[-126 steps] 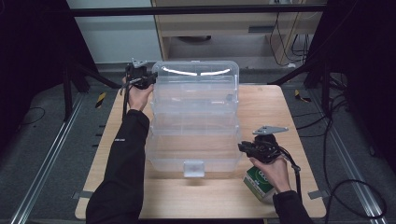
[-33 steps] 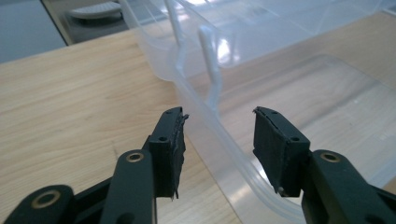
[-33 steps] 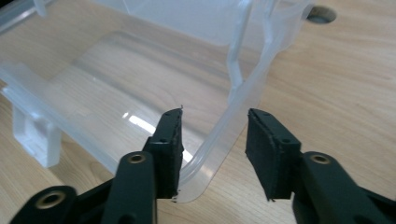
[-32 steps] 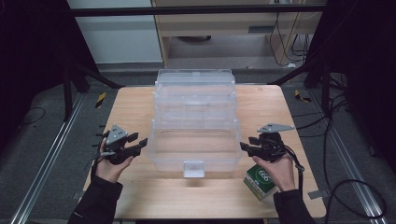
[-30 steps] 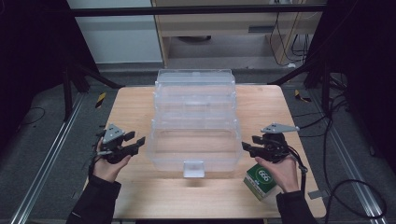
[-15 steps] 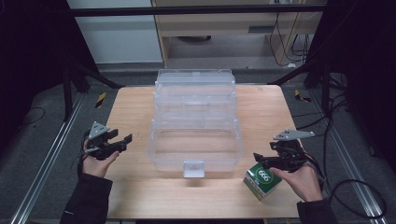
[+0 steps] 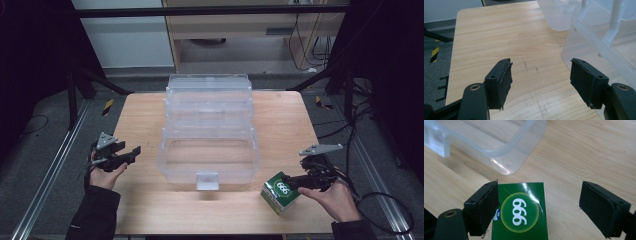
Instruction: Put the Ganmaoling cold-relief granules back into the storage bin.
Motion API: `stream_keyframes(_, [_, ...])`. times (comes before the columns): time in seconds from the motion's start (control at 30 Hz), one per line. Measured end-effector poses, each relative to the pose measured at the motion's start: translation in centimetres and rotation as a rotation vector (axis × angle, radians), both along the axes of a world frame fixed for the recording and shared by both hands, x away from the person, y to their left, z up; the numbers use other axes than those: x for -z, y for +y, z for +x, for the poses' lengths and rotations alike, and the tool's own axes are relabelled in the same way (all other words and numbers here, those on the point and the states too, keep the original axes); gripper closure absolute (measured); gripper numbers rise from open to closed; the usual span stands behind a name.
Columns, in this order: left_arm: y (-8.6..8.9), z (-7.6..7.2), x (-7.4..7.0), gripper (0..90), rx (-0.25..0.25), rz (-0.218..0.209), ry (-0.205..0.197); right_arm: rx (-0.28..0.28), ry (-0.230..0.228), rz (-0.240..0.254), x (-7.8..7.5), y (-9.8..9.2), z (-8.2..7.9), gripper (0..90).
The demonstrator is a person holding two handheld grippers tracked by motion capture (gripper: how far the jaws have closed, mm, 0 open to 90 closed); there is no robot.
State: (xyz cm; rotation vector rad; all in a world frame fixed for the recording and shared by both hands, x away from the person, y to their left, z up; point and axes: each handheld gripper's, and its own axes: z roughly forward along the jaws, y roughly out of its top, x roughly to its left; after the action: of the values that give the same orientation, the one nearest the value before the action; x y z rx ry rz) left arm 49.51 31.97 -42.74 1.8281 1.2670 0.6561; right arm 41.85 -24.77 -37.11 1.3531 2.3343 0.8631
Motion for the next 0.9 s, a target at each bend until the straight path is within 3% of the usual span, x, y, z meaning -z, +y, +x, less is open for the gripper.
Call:
stream_keyframes(0.43, [-0.1,0.0,0.4,31.9,0.007,0.003,0.012,-0.014,0.063,-0.053,0.3,0.9,0.0,10.3])
stream_keyframes(0.9, [-0.3,0.2,0.8,31.3,0.020,0.018,0.032,-0.034,0.161,-0.121,1.5,2.3,0.7,7.4])
